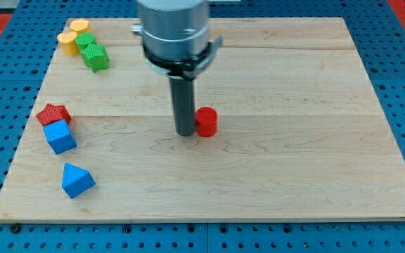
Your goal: Nudge the blue triangle left a bit
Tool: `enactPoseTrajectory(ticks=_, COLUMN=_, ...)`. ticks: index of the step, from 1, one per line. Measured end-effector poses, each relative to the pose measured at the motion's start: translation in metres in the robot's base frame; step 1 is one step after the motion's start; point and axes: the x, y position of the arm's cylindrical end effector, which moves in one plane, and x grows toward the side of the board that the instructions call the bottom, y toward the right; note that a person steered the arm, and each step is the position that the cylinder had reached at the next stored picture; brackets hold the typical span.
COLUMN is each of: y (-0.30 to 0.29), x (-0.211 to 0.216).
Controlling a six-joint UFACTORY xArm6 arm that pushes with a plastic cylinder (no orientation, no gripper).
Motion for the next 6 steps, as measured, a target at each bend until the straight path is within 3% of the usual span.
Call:
enactPoseTrajectory(ticks=1, y=0.014, x=0.031)
enactPoseTrajectory(ticks=2, y=0.038, x=-0.014)
enactPoseTrajectory(ticks=3, y=0.038, x=-0.020)
enactPoseTrajectory(ticks=4, y=-0.012, x=0.049)
enactPoseTrajectory(ticks=5, y=-0.024, x=0.102)
enactPoseTrajectory(ticks=6, y=-0.113, x=0.118)
